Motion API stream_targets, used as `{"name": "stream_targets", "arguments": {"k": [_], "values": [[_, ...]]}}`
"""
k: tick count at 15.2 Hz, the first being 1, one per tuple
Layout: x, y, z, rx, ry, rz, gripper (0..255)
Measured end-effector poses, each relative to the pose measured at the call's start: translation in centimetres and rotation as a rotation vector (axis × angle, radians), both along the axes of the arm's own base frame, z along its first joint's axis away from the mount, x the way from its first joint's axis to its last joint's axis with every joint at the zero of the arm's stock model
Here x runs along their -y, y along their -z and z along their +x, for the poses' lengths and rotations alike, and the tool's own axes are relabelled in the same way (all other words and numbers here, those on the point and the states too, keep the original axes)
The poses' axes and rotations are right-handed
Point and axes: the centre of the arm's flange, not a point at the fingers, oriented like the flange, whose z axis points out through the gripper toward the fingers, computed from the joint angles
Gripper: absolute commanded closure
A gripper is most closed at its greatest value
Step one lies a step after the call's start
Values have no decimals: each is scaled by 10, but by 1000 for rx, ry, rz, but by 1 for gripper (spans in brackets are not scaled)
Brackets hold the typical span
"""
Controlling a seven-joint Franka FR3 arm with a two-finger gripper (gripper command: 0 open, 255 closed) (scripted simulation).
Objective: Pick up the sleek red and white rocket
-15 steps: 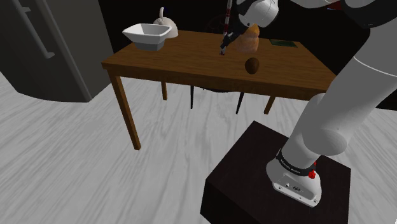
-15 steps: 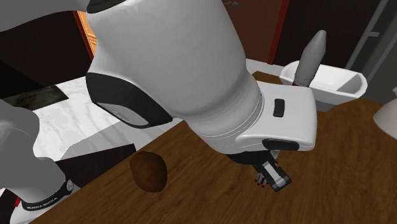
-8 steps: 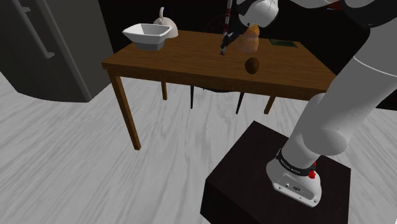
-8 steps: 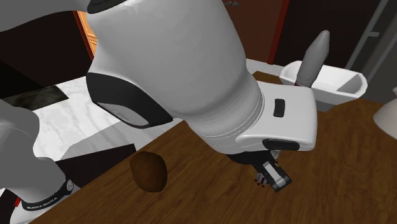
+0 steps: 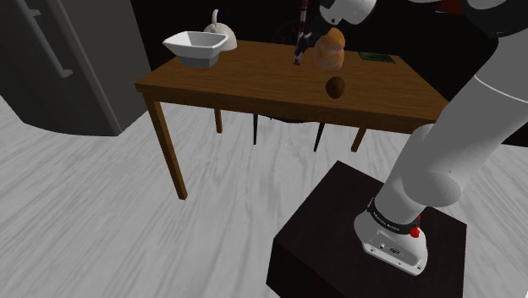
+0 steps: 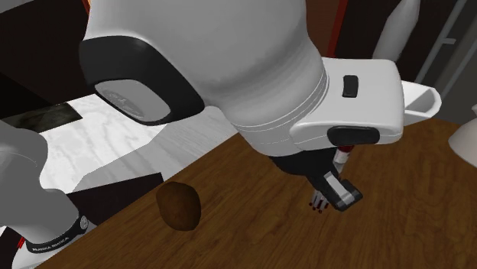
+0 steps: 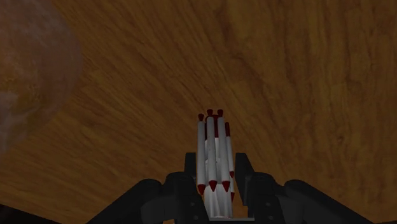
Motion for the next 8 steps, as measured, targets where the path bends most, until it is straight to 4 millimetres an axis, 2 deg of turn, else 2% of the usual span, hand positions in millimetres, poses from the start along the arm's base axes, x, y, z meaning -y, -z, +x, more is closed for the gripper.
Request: {"name": "stream_targets", "arguments": {"k": [8], "values": [[0, -39, 1, 0, 0, 0, 255]]}}
